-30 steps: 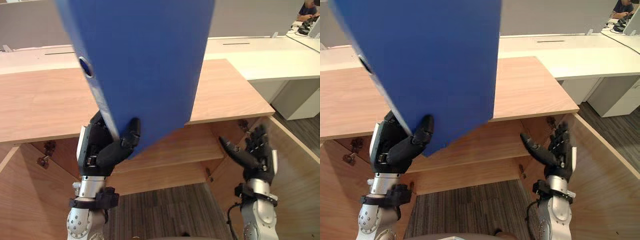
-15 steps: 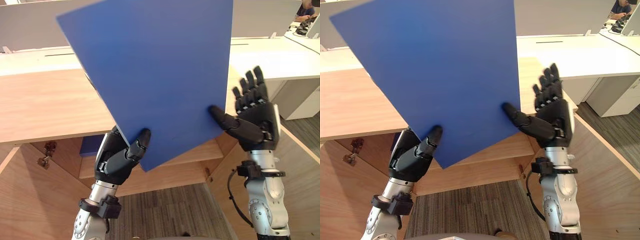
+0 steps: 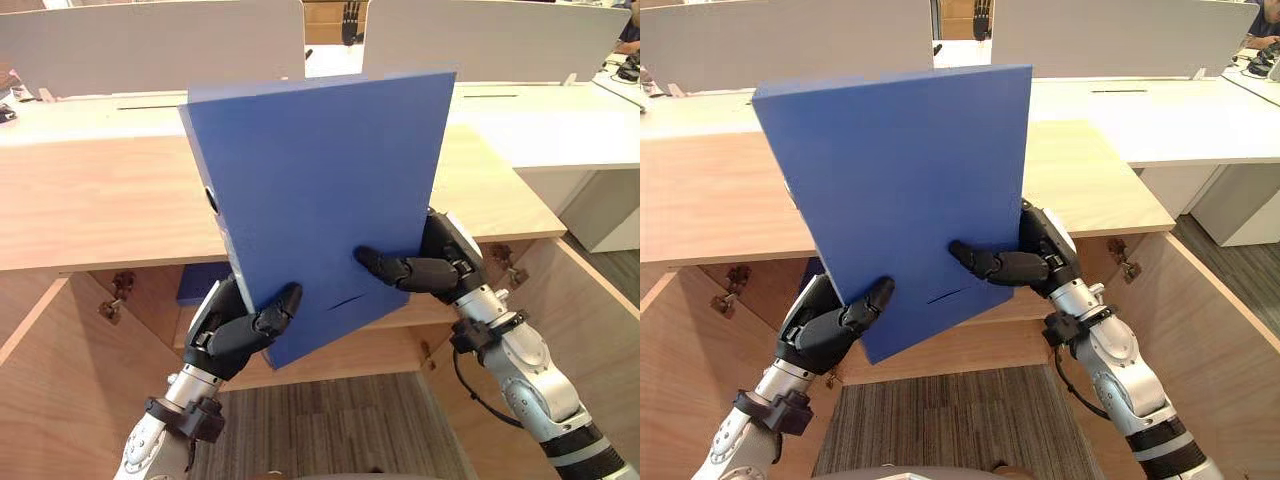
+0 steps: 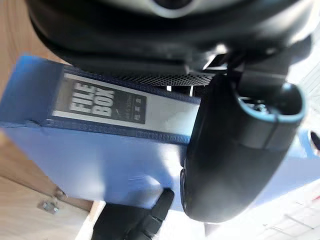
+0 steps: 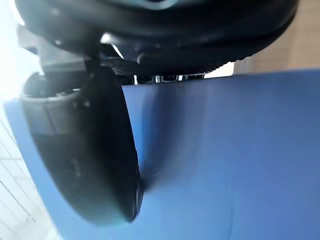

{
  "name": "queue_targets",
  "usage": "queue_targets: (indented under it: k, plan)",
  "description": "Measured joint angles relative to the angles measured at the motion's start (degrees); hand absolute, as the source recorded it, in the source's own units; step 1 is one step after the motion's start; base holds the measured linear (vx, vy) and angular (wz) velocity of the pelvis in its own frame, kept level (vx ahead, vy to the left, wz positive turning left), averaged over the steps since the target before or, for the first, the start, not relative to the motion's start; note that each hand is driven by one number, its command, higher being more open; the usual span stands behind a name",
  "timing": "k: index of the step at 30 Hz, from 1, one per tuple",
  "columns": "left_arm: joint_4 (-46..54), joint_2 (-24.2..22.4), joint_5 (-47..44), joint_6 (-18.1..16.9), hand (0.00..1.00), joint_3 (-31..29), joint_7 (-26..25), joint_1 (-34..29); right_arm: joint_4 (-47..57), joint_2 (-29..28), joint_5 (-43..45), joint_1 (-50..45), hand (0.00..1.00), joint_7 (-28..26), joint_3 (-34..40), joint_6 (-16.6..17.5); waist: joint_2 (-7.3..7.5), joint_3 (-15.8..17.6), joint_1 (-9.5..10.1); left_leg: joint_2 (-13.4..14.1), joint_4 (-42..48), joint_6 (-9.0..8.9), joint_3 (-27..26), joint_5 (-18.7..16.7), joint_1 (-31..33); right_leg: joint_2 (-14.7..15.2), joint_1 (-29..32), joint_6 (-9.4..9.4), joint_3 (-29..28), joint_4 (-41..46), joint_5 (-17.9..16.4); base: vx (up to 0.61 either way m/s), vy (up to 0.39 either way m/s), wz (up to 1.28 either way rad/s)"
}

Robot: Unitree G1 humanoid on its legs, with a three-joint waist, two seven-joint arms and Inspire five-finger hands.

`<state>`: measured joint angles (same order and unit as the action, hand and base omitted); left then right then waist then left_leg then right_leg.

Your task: Walk over to the cabinet, pick up the folder, carry it to the office cabinet, place the folder inside the office cabinet, then close the office cabinet door

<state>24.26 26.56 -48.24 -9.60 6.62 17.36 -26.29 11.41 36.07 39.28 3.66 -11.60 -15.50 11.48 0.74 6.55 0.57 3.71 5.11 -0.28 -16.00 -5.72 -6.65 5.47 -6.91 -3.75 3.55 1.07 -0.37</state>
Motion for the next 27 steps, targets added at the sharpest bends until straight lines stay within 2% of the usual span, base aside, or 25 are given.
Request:
queue_targets:
  k: [2, 3, 5, 7, 9, 14, 17, 23, 27]
  plan:
    - [-0.3, -0.3, 1.5, -0.1, 0.0, -0.6, -0.5, 0.0, 0.1, -1.5, -0.2, 0.3, 0.0, -0.1, 0.0, 0.0, -0.01, 0.0, 0.07, -0.1, -0.1, 0.07, 0.7, 0.1, 0.4, 0.1, 0.0, 0.0, 0.6, -0.1, 0.0, -0.03, -0.019, 0.16]
    - [-0.3, -1.8, 3.7, -0.2, 1.0, -0.8, -0.8, 0.0, 0.1, -4.1, -0.3, 0.3, 0.0, -0.3, 0.3, -0.1, -0.03, 0.0, 0.08, -0.2, -0.2, 0.15, 1.2, 0.2, 0.7, 0.1, 0.1, 0.0, 1.1, -0.2, 0.0, -0.02, -0.02, 0.22]
    - [-0.3, -6.0, 7.9, -1.1, 1.0, -2.2, -1.6, 0.1, 0.1, -8.8, -3.4, 0.2, 0.0, -0.4, 1.7, -0.2, -0.05, 0.0, 0.32, -0.4, -0.5, 0.24, 1.5, 0.6, 1.2, 0.2, 0.6, 0.0, 1.4, -0.2, 0.0, -0.01, -0.01, 0.12]
    - [0.3, -12.6, 13.4, -3.0, 1.0, -5.1, -3.5, 0.6, 0.1, -15.3, -7.5, 0.1, 0.0, 0.6, 2.7, -0.3, -0.13, -0.1, 0.97, -0.5, -0.9, 0.36, 1.9, 1.1, 1.3, 0.4, 0.8, 0.0, 1.8, -0.2, 0.0, 0.01, -0.006, 0.09]
    - [0.6, -15.3, 15.6, -4.2, 1.0, -6.4, -4.9, 0.9, 0.1, -18.4, -9.1, 0.1, 0.0, 1.1, 2.9, -0.3, -0.25, -0.1, 1.45, -0.6, -0.9, 0.39, 2.2, 1.1, 1.5, 0.4, 0.8, 0.0, 2.1, -0.2, 0.0, 0.0, -0.006, 0.12]
    - [0.6, -24.2, 25.4, -6.1, 1.0, -10.9, -12.6, 1.0, 0.4, -25.4, -14.9, 0.1, 0.0, 3.9, 2.8, -0.2, -0.35, -0.2, 2.2, -0.8, -1.1, 0.78, 4.5, 1.6, 2.1, 0.9, 0.5, 0.0, 3.5, -0.1, 0.0, -0.01, -0.004, 0.22]
    - [-0.6, -26.7, 28.7, -6.6, 1.0, -13.9, -15.5, 0.5, 0.4, -26.1, -17.1, 0.1, 0.0, 5.0, 2.8, -0.2, -0.36, -0.2, 2.86, -1.1, -1.6, 0.91, 5.3, 1.8, 2.1, 1.1, 0.0, 0.0, 4.2, 0.0, 0.0, -0.02, 0.008, 0.16]
    - [-6.1, -29.4, 29.2, -7.6, 1.0, -17.8, -17.2, -0.6, 0.4, -26.3, -20.4, 0.1, 0.0, 5.5, 3.6, -0.2, -0.39, -0.2, 3.35, -1.7, -3.0, 0.98, 7.0, 2.7, 2.1, 1.4, 0.0, -0.01, 4.9, 0.0, 0.0, -0.01, 0.001, 0.17]
    - [-16.3, -30.0, 31.7, -7.8, 1.0, -21.0, -18.4, -0.4, 0.5, -26.0, -20.7, 0.1, 0.0, 5.4, 4.1, -0.2, -0.5, -0.1, 3.36, -1.7, -3.0, 0.98, 7.3, 2.7, 2.1, 1.4, 0.0, -0.01, 4.9, 0.0, 0.0, 0.0, -0.002, 0.04]
